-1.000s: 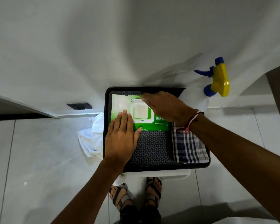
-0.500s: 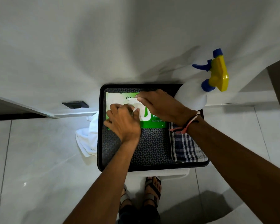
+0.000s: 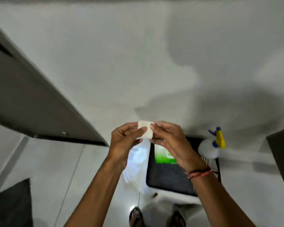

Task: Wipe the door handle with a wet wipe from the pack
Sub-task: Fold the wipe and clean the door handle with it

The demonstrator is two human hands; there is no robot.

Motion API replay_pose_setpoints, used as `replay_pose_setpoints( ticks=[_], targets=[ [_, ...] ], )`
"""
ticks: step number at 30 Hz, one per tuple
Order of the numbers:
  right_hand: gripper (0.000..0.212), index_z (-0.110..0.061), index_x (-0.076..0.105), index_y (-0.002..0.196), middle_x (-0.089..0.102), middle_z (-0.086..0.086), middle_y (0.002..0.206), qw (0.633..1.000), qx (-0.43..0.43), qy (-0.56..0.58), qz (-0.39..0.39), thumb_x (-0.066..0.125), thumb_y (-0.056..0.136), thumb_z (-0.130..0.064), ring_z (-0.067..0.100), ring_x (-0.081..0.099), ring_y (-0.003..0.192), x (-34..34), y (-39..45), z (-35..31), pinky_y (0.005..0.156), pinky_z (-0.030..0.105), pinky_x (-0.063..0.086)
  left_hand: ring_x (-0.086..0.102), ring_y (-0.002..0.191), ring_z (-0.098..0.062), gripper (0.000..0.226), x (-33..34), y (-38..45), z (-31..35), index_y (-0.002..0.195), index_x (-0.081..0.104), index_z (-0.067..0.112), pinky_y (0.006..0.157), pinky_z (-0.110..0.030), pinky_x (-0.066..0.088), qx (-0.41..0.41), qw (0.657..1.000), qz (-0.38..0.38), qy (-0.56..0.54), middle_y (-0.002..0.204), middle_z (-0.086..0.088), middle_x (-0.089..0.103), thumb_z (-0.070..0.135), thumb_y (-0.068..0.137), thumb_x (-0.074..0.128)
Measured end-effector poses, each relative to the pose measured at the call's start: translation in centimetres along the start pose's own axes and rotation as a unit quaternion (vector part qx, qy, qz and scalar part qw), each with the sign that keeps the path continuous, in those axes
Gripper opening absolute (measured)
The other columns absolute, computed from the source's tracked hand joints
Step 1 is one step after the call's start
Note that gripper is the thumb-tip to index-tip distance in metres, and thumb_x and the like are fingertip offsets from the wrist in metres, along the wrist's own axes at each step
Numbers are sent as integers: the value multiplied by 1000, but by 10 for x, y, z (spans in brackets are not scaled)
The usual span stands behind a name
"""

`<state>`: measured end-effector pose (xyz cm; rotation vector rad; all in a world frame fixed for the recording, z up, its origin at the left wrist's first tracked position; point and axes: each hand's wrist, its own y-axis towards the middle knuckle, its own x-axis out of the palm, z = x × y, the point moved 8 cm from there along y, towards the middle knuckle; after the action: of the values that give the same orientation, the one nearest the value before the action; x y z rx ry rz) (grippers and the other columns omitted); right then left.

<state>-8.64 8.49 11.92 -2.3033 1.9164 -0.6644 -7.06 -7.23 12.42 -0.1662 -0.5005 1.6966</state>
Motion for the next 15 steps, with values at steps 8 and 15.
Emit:
replay_pose_setpoints(
  ticks=[8, 15],
  targets=[
    [8, -10, 73, 85, 78, 11, 97, 987, -141, 27, -77, 73, 91, -4, 22, 77, 96, 168, -10, -166, 76, 26, 62, 73, 79, -9, 8, -91, -48, 216, 87, 82, 17, 63, -18, 58, 158, 987, -39, -8, 84, -2, 79, 17, 79, 82],
    [34, -11, 81, 104, 82, 16, 107, 984, -160, -24, -68, 85, 72, -20, 31, 79, 100, 330, 28, -194, 77, 30, 66, 69, 71, -12, 7, -234, -34, 321, 90, 79, 3, 60, -16, 57, 247, 968, -28, 17, 80, -14, 76, 1, 83, 78]
  ],
)
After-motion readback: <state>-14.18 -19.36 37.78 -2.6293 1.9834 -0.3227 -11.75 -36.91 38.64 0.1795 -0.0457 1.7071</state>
